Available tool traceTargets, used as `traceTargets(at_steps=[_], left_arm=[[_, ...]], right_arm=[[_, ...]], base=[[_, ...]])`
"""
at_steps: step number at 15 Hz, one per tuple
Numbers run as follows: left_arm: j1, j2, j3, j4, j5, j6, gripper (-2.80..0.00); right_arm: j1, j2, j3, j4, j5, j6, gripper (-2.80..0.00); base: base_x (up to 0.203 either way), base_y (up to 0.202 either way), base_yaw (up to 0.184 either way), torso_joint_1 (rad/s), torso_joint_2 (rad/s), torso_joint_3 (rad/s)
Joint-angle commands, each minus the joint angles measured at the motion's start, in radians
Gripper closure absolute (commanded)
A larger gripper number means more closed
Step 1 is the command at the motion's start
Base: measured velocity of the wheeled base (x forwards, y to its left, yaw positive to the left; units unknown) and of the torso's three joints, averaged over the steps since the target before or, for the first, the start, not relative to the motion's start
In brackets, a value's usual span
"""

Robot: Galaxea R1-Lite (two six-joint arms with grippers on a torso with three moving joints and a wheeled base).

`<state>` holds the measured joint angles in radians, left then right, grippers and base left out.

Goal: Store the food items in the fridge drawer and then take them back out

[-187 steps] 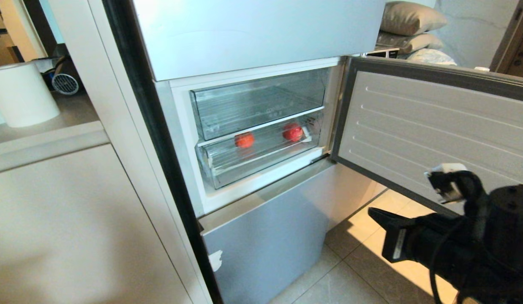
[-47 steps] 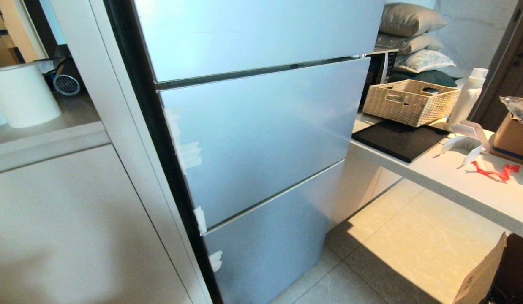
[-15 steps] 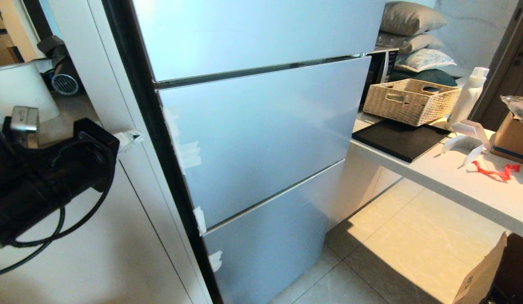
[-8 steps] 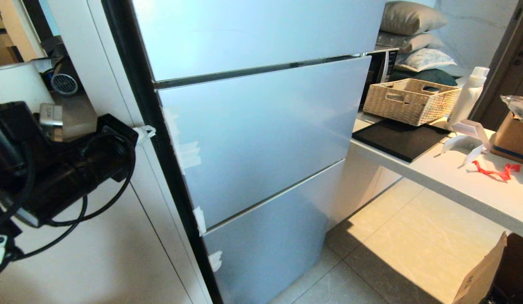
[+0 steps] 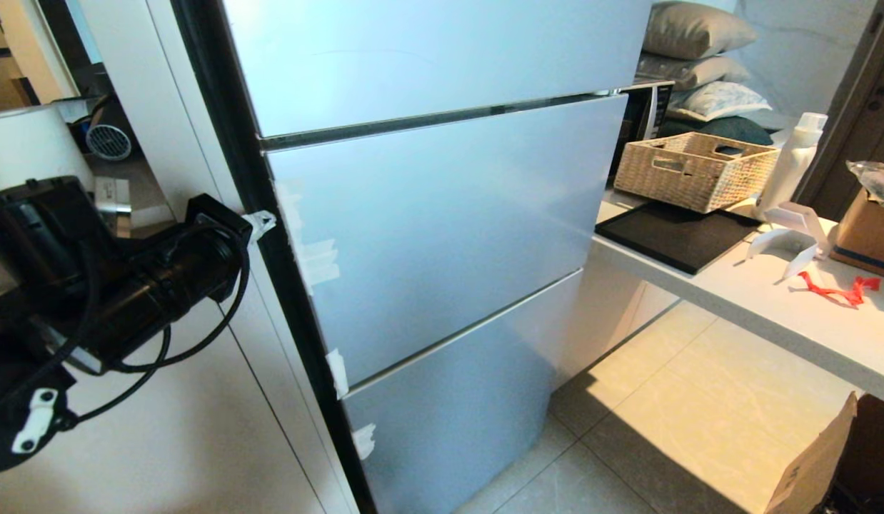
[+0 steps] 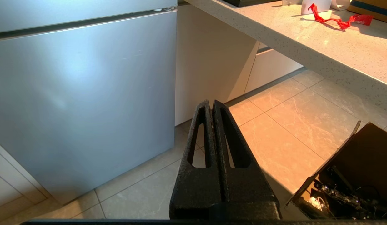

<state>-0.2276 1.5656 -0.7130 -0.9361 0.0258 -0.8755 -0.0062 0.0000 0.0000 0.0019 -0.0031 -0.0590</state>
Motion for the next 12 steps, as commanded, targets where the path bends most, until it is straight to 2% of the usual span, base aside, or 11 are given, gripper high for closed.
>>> traceTargets(at_steps=[1, 6, 10, 12], left_arm=[[-0.018, -0.01, 0.004, -0.004, 0.003, -0.003, 0.0], [-0.083, -0.026, 0.015, -0.004, 0.02, -0.003, 0.0], [-0.098, -0.03, 0.022, -0.004, 0.02, -0.002, 0.0], [-0.115, -0.041, 0.039, -0.004, 0.017, 0.024, 0.0]], right_arm=[[0.0, 0.002, 0.0, 0.0, 0.0, -0.001, 0.0], [0.0, 0.002, 0.0, 0.0, 0.0, -0.001, 0.0], [0.0, 0.002, 0.0, 0.0, 0.0, -0.001, 0.0], [0.0, 0.002, 0.0, 0.0, 0.0, -0.001, 0.0]], base=[[0.0, 0.0, 0.0, 0.0, 0.0, 0.0], [0.0, 0.0, 0.0, 0.0, 0.0, 0.0], [0.0, 0.0, 0.0, 0.0, 0.0, 0.0], [0.0, 0.0, 0.0, 0.0, 0.0, 0.0]])
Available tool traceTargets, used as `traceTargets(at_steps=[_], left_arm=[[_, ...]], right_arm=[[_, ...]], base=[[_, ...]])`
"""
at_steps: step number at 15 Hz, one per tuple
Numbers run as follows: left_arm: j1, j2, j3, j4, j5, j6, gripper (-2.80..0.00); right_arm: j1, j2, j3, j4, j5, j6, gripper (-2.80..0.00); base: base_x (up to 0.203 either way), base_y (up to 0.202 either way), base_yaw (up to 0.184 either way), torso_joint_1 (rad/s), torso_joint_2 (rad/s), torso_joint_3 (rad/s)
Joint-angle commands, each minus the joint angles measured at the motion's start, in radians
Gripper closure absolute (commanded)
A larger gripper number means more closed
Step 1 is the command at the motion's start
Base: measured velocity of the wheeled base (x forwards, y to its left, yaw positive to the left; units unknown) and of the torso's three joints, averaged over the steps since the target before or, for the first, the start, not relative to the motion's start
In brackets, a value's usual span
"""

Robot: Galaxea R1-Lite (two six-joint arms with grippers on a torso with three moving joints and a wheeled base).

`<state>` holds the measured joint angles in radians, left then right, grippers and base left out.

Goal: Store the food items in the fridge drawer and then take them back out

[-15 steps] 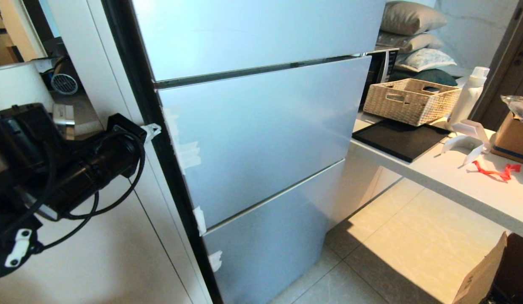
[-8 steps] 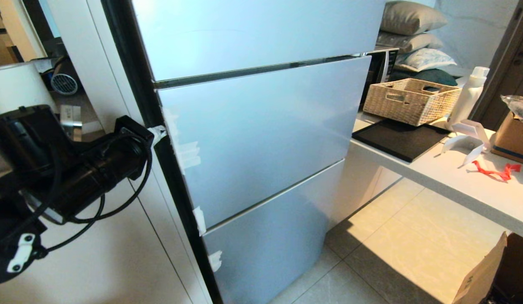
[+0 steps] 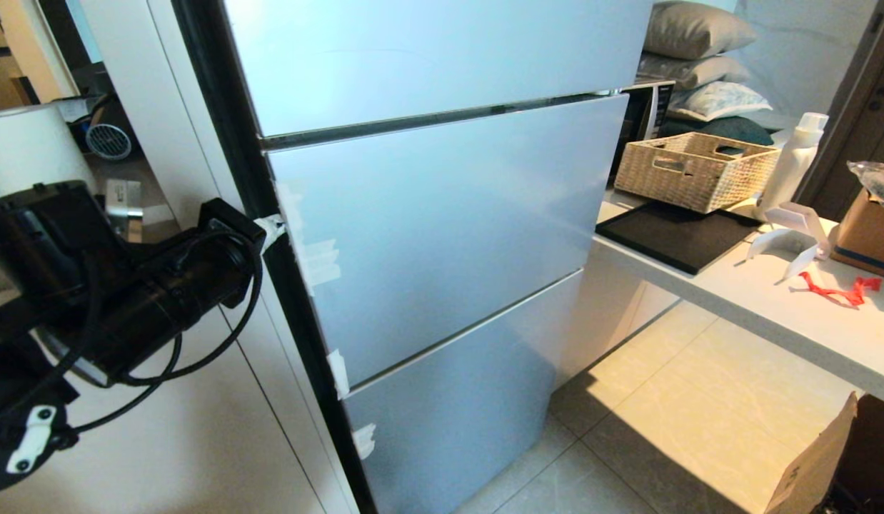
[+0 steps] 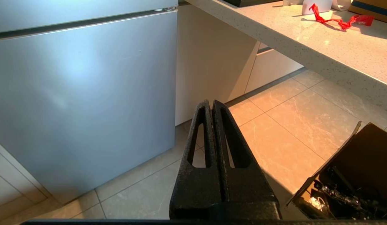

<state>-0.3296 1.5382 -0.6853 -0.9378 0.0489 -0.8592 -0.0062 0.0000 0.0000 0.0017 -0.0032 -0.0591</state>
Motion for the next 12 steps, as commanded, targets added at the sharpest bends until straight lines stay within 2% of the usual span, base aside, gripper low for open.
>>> traceTargets(at_steps=[1, 9, 12], left_arm=[[-0.022, -0.013, 0.016, -0.003, -0.004, 0.017, 0.0], [-0.103, -0.064, 0.086, -0.001, -0.004, 0.019, 0.0], [-0.196, -0.125, 0.137, 0.001, -0.004, 0.019, 0.0]], right_arm=[[0.0, 0.002, 0.0, 0.0, 0.0, -0.001, 0.0], [0.0, 0.002, 0.0, 0.0, 0.0, -0.001, 0.0], [0.0, 0.002, 0.0, 0.0, 0.0, -0.001, 0.0]], base=[[0.0, 0.0, 0.0, 0.0, 0.0, 0.0], [0.0, 0.0, 0.0, 0.0, 0.0, 0.0], [0.0, 0.0, 0.0, 0.0, 0.0, 0.0]])
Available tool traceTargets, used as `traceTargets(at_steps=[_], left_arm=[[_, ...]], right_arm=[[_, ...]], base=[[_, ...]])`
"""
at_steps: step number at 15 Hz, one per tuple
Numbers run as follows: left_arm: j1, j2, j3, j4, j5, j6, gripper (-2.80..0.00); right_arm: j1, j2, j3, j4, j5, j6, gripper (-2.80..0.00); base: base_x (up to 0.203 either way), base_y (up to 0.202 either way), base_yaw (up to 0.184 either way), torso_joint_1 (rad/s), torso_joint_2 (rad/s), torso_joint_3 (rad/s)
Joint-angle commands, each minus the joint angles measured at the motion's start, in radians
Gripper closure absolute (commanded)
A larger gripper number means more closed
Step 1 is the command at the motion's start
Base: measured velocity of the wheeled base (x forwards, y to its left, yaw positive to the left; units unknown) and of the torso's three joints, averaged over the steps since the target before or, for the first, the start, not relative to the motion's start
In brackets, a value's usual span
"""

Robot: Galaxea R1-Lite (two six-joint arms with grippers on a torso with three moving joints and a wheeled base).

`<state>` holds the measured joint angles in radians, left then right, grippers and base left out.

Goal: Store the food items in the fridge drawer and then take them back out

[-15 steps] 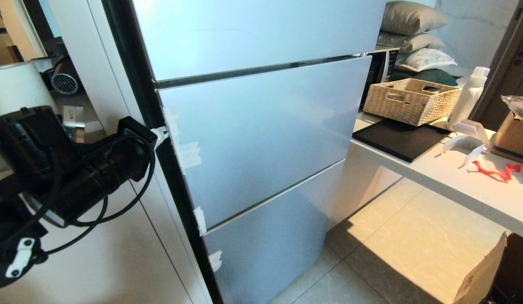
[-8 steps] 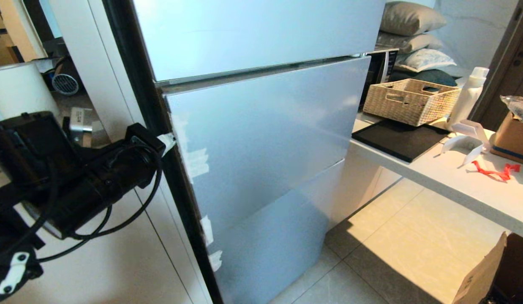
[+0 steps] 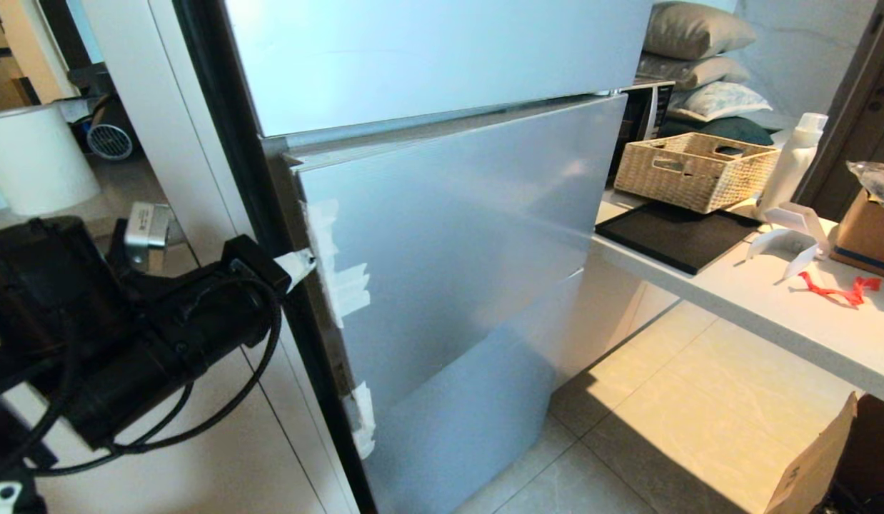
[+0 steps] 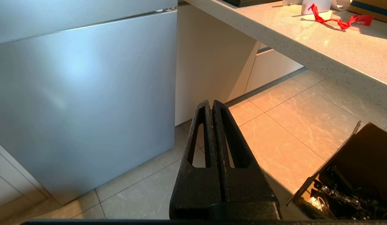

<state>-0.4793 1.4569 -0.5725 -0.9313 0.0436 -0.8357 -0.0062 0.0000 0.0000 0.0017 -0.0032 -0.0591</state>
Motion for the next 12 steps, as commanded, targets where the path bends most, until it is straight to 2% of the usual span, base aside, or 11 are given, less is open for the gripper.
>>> traceTargets(at_steps=[1, 4, 9, 10, 12], left_arm=[[-0.088, -0.066, 0.046, -0.004, 0.002, -0.006, 0.0], [-0.158, -0.163, 0.15, -0.002, 0.023, -0.005, 0.0], [-0.165, -0.335, 0.245, 0.061, 0.044, 0.006, 0.0], [-0.166, -0.365, 0.247, 0.105, 0.044, 0.041, 0.0], [-0.168, -0.379, 0.224, 0.17, 0.041, 0.154, 0.0]], right_arm=[[0.0, 0.002, 0.0, 0.0, 0.0, -0.001, 0.0], [0.0, 0.002, 0.0, 0.0, 0.0, -0.001, 0.0], [0.0, 0.002, 0.0, 0.0, 0.0, -0.001, 0.0], [0.0, 0.002, 0.0, 0.001, 0.0, -0.001, 0.0], [0.0, 0.002, 0.0, 0.0, 0.0, -0.001, 0.0]], base=[[0.0, 0.0, 0.0, 0.0, 0.0, 0.0], [0.0, 0.0, 0.0, 0.0, 0.0, 0.0], [0.0, 0.0, 0.0, 0.0, 0.0, 0.0], [0.0, 0.0, 0.0, 0.0, 0.0, 0.0], [0.0, 0.0, 0.0, 0.0, 0.0, 0.0]])
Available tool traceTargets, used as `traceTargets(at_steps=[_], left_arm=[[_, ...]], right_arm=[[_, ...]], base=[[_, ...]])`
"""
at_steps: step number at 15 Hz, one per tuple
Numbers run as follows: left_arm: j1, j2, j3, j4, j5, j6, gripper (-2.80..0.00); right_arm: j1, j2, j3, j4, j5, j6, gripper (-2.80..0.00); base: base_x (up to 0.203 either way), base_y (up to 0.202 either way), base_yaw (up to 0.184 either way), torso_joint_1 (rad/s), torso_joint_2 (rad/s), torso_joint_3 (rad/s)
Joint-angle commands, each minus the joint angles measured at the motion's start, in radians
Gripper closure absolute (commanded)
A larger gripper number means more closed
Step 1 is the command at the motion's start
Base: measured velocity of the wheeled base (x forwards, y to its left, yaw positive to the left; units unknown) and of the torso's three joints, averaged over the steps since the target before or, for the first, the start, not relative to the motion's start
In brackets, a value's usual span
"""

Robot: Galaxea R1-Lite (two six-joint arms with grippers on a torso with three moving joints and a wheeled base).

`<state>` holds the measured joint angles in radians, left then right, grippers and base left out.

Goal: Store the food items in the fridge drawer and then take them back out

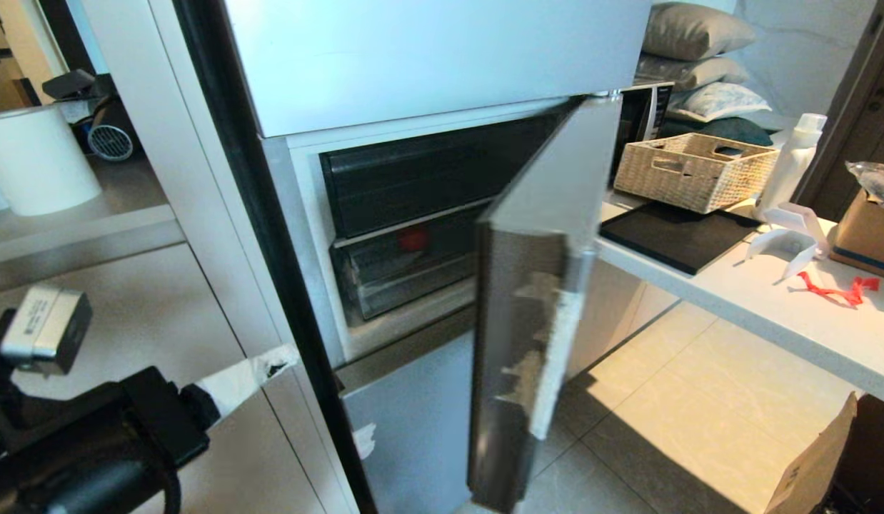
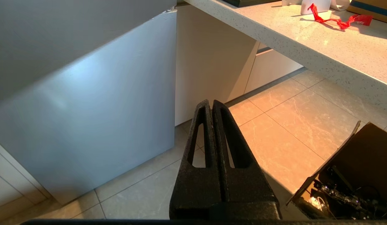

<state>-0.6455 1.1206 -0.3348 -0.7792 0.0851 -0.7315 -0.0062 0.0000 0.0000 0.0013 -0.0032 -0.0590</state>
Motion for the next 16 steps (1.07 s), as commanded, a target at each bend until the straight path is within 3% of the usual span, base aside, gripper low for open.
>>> traceTargets(at_steps=[1, 3, 5, 10, 12, 14, 16], left_arm=[[-0.002, -0.031, -0.031, 0.025, -0.006, 0.06, 0.0], [-0.029, -0.01, -0.053, 0.028, -0.005, 0.068, 0.0], [-0.027, -0.027, -0.048, 0.04, 0.01, 0.127, 0.0], [0.013, -0.243, -0.027, 0.263, 0.199, 0.356, 0.0], [0.151, -0.376, -0.017, 0.331, 0.235, 0.394, 0.0], [0.408, -0.49, -0.001, 0.421, 0.25, 0.426, 0.0], [0.53, -0.609, 0.052, 0.509, 0.246, 0.508, 0.0]], right_arm=[[0.0, 0.002, 0.0, 0.002, 0.0, -0.001, 0.0], [0.0, 0.002, 0.0, 0.001, 0.0, -0.001, 0.0], [0.0, 0.002, 0.0, 0.0, 0.0, -0.001, 0.0], [0.0, 0.002, 0.0, 0.002, 0.0, -0.001, 0.0], [0.0, 0.002, 0.0, 0.0, 0.0, -0.001, 0.0], [0.0, 0.002, 0.0, 0.002, 0.0, -0.001, 0.0], [0.0, 0.002, 0.0, 0.002, 0.0, -0.001, 0.0]], base=[[0.0, 0.0, 0.0, 0.0, 0.0, 0.0], [0.0, 0.0, 0.0, 0.0, 0.0, 0.0], [0.0, 0.0, 0.0, 0.0, 0.0, 0.0], [0.0, 0.0, 0.0, 0.0, 0.0, 0.0], [0.0, 0.0, 0.0, 0.0, 0.0, 0.0], [0.0, 0.0, 0.0, 0.0, 0.0, 0.0], [0.0, 0.0, 0.0, 0.0, 0.0, 0.0]])
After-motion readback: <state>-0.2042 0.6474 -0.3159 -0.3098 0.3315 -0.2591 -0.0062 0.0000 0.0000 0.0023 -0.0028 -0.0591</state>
